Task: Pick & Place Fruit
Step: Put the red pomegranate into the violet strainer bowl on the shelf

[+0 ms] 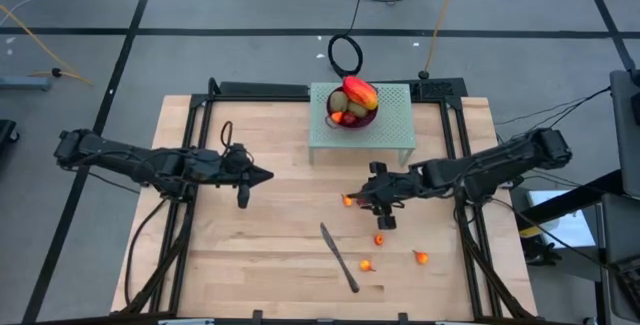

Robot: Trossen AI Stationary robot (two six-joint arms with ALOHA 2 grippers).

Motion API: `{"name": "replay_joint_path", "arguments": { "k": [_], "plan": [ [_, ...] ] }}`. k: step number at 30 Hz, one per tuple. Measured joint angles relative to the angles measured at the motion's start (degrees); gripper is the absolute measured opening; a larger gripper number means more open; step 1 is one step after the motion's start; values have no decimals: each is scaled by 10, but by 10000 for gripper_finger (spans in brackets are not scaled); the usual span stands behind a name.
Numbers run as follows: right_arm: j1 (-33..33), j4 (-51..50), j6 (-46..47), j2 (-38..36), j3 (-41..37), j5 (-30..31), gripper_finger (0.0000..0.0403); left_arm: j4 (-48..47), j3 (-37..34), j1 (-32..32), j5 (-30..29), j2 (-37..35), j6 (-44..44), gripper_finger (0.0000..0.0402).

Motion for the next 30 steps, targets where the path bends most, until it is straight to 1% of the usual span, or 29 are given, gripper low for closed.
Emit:
{"name": "replay_joint_path", "arguments": {
  "k": [4, 11, 15, 18, 23, 30],
  "plan": [
    [-17, -21, -3, 11, 0, -11, 190, -2, -6, 0, -4, -3, 7, 2],
    [-48, -19, -47, 51, 0, -29, 220, -2, -6, 0, -5, -3, 11, 15],
    [-59, -23, -63, 80, 0, -52, 234, -2, -6, 0, -5, -3, 12, 5],
    [-61, -27, -69, 96, 0, -52, 243, -2, -6, 0, -6, -3, 12, 3],
    [-61, -26, -92, 95, 0, -51, 256, -2, -6, 0, -6, -3, 11, 16],
    [-69, -27, -104, 95, 0, -51, 279, -2, -6, 0, -5, -3, 11, 2]
  ]
}}
